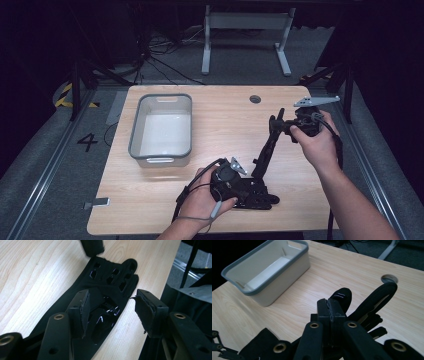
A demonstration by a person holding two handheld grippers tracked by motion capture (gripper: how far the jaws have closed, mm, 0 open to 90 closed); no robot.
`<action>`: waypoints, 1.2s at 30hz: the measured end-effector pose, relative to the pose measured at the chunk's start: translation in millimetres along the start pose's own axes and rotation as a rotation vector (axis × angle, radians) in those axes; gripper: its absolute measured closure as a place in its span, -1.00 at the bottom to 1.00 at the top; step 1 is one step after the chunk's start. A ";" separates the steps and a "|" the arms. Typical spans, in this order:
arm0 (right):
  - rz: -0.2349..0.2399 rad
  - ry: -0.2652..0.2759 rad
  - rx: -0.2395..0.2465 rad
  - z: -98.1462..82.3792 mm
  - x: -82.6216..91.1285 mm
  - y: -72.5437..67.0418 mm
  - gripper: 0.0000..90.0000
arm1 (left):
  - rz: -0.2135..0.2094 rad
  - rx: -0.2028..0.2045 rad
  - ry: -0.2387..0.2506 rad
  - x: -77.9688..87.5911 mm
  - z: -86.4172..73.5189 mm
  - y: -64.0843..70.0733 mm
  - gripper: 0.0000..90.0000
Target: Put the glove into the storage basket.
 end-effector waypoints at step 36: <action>0.210 0.072 -0.007 -16.1 -13.7 -26.7 1.00 | 0.242 0.104 0.043 40.1 -14.0 -46.2 0.90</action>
Point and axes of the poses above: each handheld gripper's, and its own axes: x roughly backward along the jaws, z roughly out of its top, y roughly to its right, the point moved 6 cm from there along -x, roughly forward along the jaws, and after that the axes turned 9 degrees about -y, right-handed, at the moved point
